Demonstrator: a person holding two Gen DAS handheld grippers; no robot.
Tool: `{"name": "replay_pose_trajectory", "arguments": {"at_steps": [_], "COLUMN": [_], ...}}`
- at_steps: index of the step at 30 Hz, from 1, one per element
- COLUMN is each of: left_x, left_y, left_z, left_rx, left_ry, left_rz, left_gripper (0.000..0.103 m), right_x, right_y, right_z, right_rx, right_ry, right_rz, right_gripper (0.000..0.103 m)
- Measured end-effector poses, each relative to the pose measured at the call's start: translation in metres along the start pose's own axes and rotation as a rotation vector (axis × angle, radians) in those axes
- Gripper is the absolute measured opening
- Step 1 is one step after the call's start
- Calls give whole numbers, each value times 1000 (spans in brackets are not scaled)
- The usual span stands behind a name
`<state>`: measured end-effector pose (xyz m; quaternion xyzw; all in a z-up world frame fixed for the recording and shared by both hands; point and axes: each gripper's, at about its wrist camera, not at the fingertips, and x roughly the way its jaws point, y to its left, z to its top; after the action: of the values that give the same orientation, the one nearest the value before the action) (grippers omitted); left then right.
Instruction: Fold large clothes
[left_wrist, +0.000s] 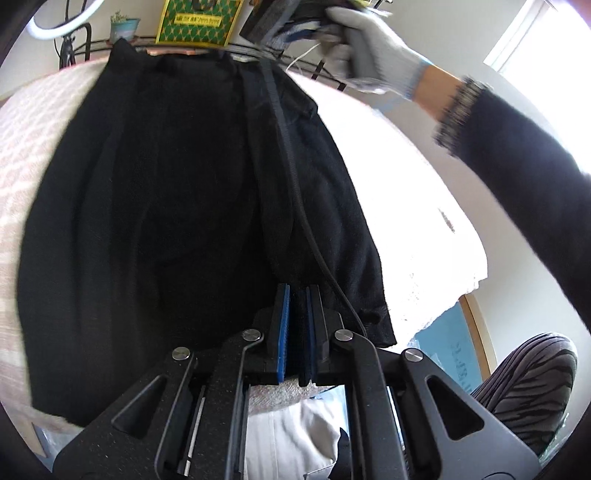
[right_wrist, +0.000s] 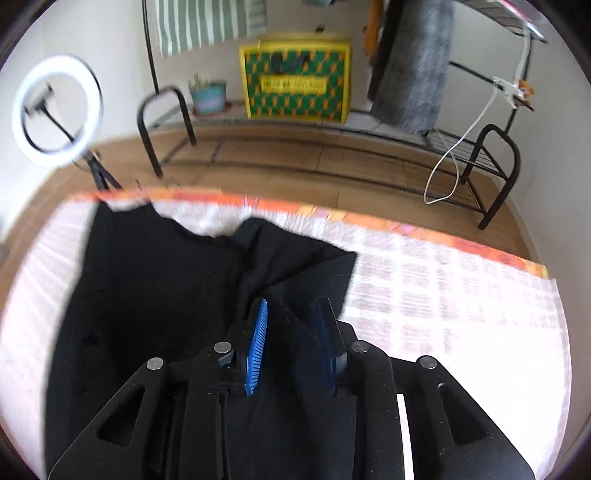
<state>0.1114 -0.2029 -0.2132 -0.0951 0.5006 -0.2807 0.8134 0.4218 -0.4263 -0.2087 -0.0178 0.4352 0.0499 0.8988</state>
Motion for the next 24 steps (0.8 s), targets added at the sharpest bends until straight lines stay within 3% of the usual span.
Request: {"name": "replay_pose_trajectory", "arguments": {"at_steps": [6,13,15,17,24], "left_x": [-31,-37,-31,-19,15], "left_y": [-14,-33,-44,-56,-87], "left_z": [-6,-15,-23,-23,-43], "left_rx": [48,105,130,170,304], "left_ry": [-65,-57,-39,-34,-10], "left_rz": [-9,-56,-57,-41,5], "left_gripper": [6,6,14,52,55], "right_x": [-125,-253,-282,-298,-303], "right_y": [-27,-43,-44,-44,-62], "right_z": [-28,-109,-138,-161,-237], "right_rx": [48,90,86,92,228], "right_ry": [-111,-200,-214,-220,-208], "right_rz": [59,123,123,119,179], "right_gripper": [25,25,29,36,38]}}
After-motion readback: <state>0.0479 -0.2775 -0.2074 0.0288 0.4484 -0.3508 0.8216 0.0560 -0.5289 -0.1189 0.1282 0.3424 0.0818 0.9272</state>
